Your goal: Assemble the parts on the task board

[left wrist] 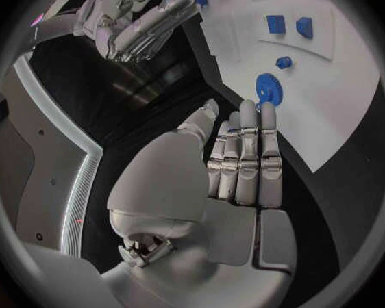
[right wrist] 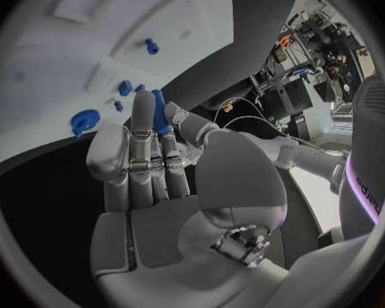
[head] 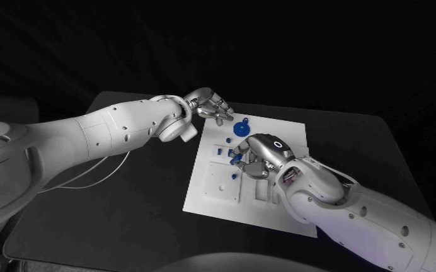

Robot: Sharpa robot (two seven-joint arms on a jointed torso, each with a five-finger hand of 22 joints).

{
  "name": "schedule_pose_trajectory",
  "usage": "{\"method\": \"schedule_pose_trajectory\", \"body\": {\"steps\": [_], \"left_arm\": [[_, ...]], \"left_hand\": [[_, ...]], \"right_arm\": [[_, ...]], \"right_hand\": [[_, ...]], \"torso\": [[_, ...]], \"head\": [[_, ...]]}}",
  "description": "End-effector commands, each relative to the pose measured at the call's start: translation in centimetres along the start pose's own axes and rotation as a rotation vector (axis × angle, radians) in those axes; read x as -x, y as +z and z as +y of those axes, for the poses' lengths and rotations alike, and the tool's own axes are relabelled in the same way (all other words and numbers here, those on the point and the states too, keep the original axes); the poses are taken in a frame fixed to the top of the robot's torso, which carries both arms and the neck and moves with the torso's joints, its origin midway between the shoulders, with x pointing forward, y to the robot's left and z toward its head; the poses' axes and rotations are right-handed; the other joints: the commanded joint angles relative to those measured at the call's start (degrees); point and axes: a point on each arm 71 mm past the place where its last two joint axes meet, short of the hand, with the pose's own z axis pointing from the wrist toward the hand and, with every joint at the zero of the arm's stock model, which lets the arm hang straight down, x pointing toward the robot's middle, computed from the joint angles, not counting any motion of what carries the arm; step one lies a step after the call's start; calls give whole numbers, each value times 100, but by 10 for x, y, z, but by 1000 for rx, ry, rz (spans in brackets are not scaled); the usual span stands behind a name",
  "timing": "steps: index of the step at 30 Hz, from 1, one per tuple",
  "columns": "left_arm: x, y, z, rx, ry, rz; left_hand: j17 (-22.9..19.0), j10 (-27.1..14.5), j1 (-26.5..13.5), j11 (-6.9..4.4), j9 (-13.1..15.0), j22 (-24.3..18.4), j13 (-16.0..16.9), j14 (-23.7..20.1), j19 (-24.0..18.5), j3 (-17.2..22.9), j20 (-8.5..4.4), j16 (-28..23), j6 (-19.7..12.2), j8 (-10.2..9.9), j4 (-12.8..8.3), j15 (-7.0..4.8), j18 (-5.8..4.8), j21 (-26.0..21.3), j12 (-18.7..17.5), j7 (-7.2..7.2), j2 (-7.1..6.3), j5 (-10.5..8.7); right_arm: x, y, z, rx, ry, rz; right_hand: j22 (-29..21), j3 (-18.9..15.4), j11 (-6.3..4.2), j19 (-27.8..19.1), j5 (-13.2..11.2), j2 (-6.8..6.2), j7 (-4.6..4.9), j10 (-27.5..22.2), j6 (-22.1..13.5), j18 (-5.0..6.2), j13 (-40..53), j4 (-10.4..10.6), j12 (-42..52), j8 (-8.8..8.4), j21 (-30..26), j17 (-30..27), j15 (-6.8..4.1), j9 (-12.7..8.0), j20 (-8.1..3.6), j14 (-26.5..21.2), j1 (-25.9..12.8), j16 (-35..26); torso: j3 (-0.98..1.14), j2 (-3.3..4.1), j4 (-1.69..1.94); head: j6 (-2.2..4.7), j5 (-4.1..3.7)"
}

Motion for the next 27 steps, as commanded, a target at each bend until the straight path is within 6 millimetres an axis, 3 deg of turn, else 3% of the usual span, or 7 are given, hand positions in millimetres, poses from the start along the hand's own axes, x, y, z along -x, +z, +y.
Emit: {"method": "schedule_pose_trajectory", "body": {"steps": [1, 12, 27], "left_arm": [[-3, 1, -3, -13, -3, 18], [-8, 3, -6, -19, -7, 35], [-9, 3, -5, -18, -7, 38]], "left_hand": [[4, -36, -9, -12, 5, -5, -5, 23, 27, 5, -7, 3, -14, -14, 19, -20, -9, 6, -22, 6, 39, 12], [5, -35, -10, -13, 5, -6, -5, 20, 25, 7, -7, 3, -11, -14, 23, -19, -10, 6, -22, 5, 48, 11], [5, -35, -10, -13, 5, -6, -5, 20, 25, 7, -7, 3, -11, -14, 23, -19, -10, 6, -22, 5, 48, 11]], "right_arm": [[-7, 2, 8, 45, -35, 12], [-39, 3, 27, 95, -45, 78], [-54, -2, 23, 87, -70, 150]], "right_hand": [[247, 35, -195, 362, 16, -5, 5, 240, 27, 102, 6, 13, 21, 27, -40, 13, -53, -12, -39, 101, 43, -34], [257, 67, -191, 364, 16, -11, 8, 238, 24, 105, 6, 0, 20, 24, -53, 34, -58, -18, -40, 101, 32, -52], [274, 73, -194, 368, 16, -12, 5, 246, 34, 103, 6, -19, 21, 25, -40, 51, -60, -21, -42, 107, 26, -60]], "torso": [[-6, 1, 4], [1, -1, -8], [2, -2, -14]], "head": [[-31, 63], [-71, 179], [-160, 269]]}}
